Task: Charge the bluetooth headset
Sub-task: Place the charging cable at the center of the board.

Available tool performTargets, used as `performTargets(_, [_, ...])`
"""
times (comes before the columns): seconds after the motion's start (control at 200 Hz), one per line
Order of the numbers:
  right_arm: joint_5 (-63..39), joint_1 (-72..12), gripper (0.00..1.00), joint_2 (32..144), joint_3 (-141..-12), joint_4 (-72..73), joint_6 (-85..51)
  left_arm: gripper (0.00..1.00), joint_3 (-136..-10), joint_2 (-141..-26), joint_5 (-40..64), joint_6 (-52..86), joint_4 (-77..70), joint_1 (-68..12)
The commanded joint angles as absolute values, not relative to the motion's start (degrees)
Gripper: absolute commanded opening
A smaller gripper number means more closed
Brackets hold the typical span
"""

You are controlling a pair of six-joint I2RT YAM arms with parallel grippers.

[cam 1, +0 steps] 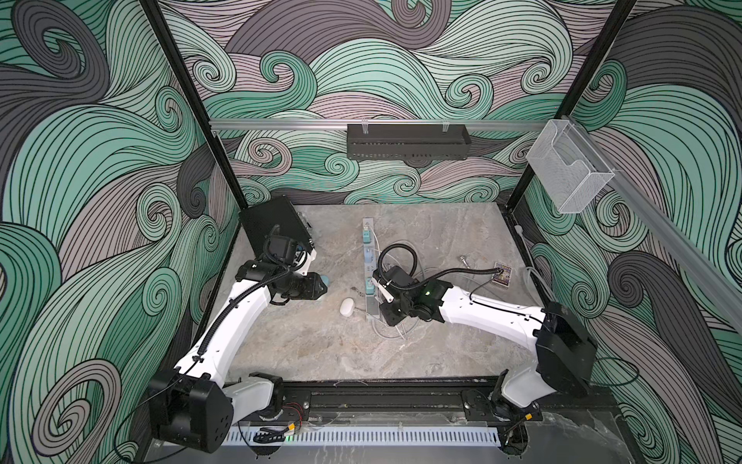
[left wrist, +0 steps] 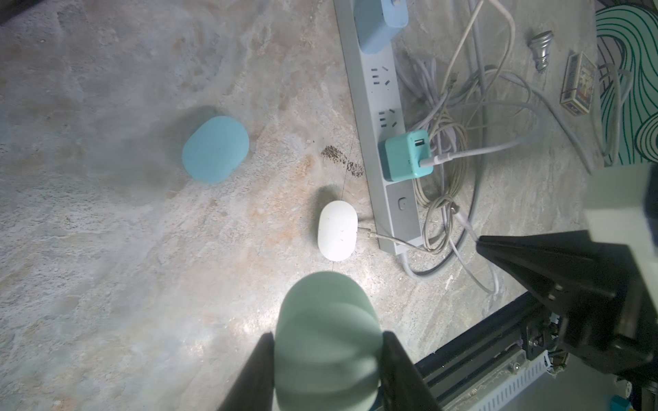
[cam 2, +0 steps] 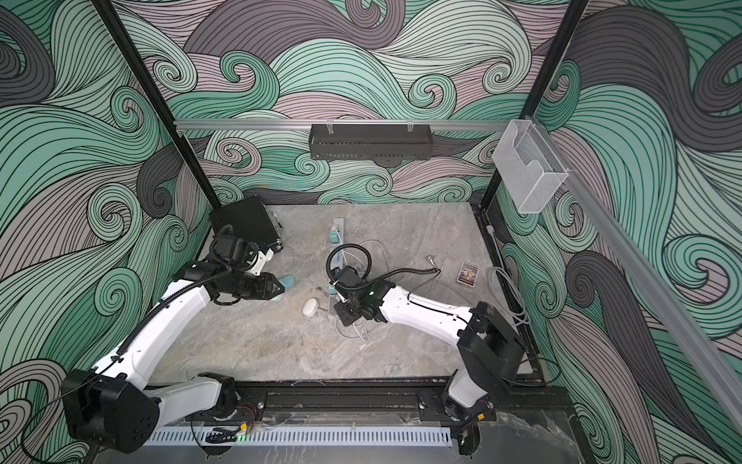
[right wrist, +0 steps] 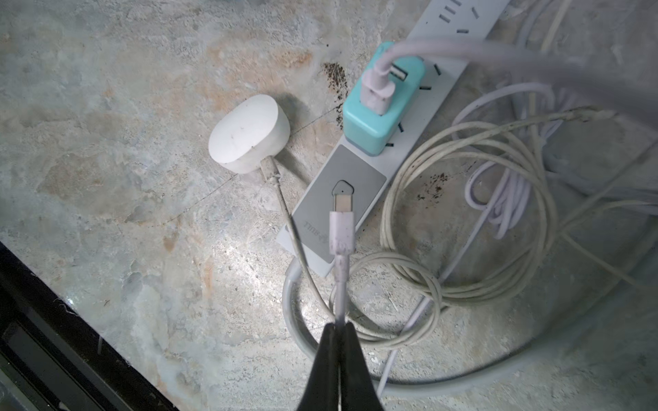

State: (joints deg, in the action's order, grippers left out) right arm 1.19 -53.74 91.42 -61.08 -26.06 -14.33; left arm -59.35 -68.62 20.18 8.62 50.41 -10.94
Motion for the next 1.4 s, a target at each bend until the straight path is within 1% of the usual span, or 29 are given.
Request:
performTargets(0.0, [-3.7,-53.2,0.0,93.9,-60.1,-21.0,-15.9,0.28,-59.4,-68.9,21.6,9.1,49.7,-10.6])
performTargets(0.165, [-6.6,-52.5,0.0,97.3,-60.5,-18.7,-16.3,0.29,-58.6,-68.7,21.4,9.1,49.7,-10.6])
performTargets(0.28, [-6.9,-52.0,0.0,98.9,-61.0,-18.7,-17.6,0.29,-58.2,-68.7,21.4,9.0,49.7,-10.6])
performTargets(0.34, [-6.2,-51.9,0.04,99.3,-61.3,-18.7,-18.6,0.29,-58.1,-68.7,21.3,9.0,49.6,-10.6])
performTargets(0.56, [-4.9,-51.9,0.15,101.6,-62.8,-18.6,-21.8,0.29,-58.0,-68.9,21.3,8.9,49.4,-10.6])
performTargets(0.806, [-0.2,-53.1,0.23,102.9,-64.7,-20.0,-22.5,0.28,-57.4,-68.7,21.2,8.5,49.4,-10.6])
performTargets(1.001, [5.0,-56.1,0.23,104.2,-67.4,-20.3,-20.9,0.28,-57.0,-68.6,20.8,8.4,49.3,-10.6])
performTargets(1.196, [11.8,-58.3,0.23,107.7,-71.1,-25.3,-20.7,0.29,-56.6,-68.0,20.1,8.4,49.4,-10.6])
performTargets(1.296, [12.0,-58.9,0.24,108.7,-72.1,-26.3,-20.5,0.29,-56.5,-67.9,19.7,8.1,49.5,-10.6])
performTargets(1.391, [10.7,-59.0,0.25,107.5,-71.8,-25.9,-21.0,0.28,-56.4,-67.8,19.5,7.8,49.7,-10.6])
